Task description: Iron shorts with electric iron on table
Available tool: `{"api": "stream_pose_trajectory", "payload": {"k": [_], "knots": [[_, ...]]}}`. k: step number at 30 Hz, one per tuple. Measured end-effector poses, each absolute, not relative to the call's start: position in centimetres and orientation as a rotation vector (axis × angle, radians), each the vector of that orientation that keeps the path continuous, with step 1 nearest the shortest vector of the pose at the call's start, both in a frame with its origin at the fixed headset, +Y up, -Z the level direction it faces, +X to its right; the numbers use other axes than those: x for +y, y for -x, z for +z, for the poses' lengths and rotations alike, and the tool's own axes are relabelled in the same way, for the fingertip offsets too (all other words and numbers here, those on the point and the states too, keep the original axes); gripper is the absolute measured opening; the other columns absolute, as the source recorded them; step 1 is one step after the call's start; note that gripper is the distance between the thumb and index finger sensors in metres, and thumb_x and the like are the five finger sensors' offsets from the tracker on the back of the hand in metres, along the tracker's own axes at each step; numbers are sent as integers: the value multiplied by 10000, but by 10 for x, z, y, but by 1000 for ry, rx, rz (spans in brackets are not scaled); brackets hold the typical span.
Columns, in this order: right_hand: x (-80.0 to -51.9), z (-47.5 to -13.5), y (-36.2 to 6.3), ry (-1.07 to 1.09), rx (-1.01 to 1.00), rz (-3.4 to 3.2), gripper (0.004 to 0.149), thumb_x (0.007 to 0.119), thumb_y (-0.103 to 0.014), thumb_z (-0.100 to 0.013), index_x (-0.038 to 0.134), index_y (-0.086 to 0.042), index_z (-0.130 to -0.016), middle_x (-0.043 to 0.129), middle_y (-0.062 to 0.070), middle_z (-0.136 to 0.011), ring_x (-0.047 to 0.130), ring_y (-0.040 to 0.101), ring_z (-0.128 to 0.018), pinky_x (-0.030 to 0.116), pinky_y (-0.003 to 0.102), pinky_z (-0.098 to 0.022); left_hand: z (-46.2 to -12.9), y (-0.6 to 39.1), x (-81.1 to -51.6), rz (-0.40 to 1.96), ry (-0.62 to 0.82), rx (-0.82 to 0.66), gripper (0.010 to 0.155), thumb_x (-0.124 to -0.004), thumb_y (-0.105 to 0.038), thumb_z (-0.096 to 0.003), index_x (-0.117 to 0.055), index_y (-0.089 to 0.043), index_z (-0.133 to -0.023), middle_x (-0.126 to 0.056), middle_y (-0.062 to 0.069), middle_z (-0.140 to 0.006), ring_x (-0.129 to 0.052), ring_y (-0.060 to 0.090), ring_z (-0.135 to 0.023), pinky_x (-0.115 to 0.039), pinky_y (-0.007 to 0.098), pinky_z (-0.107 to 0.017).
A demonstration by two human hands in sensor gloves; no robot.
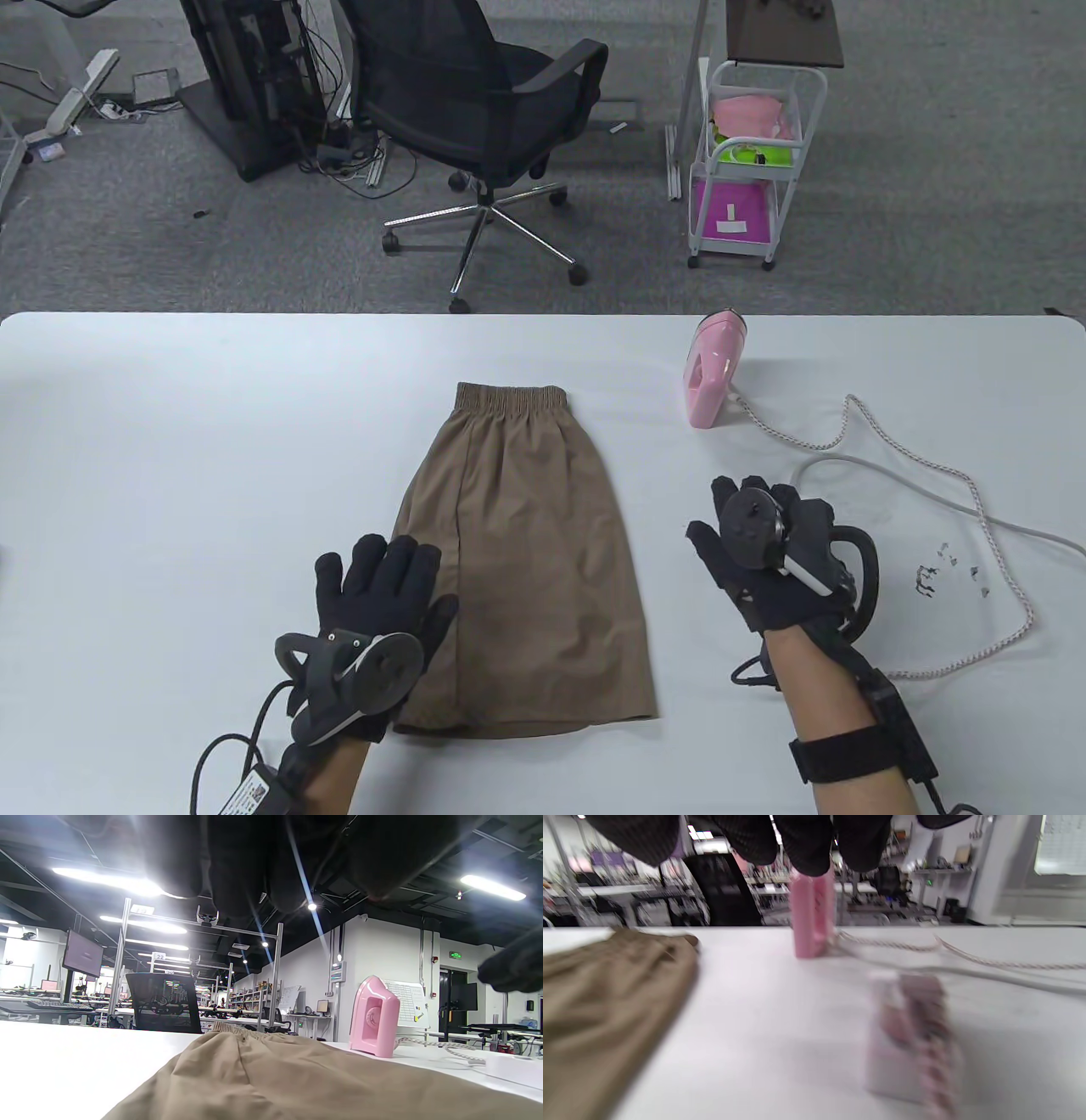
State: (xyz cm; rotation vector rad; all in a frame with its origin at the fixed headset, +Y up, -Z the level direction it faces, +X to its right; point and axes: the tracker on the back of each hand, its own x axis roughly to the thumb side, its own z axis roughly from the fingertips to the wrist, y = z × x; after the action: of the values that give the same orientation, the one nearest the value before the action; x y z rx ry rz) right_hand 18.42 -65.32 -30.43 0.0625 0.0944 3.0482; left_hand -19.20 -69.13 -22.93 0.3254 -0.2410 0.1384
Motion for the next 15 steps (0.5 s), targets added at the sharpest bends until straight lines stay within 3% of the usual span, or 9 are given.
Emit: {"api": "stream_pose_trajectory", "payload": {"k": [3,10,15], "knots": [[-646,-284,-164,-157,-48,2991,681,620,-675,-605,541,-285,-1158,691,106,-1097,661,410,-1038,495,694,-715,-229,190,-691,160,-319,-249,609,-698,-577,-529,-685,-272,-1056,-727,60,-1116,-663,436,-1060,-422,725,-737],[-652,-246,-120,-382,-243,2980,762,622,-721,-597,399,-316,-1202,367,171,-1204,357,508,-1102,349,749,-704,-233,188,-700,141,-275,-241,610,-696,-577,-531,-671,-277,-1062,-681,66,-1140,-618,447,-1075,-407,722,-740],[-677,-241,-110,-440,-313,2960,760,626,-723,-595,407,-318,-1199,339,169,-1207,315,514,-1102,322,752,-701,-237,184,-708,133,-219,-253,609,-694,-582,-531,-674,-282,-1061,-679,60,-1143,-617,443,-1078,-408,720,-744]]}}
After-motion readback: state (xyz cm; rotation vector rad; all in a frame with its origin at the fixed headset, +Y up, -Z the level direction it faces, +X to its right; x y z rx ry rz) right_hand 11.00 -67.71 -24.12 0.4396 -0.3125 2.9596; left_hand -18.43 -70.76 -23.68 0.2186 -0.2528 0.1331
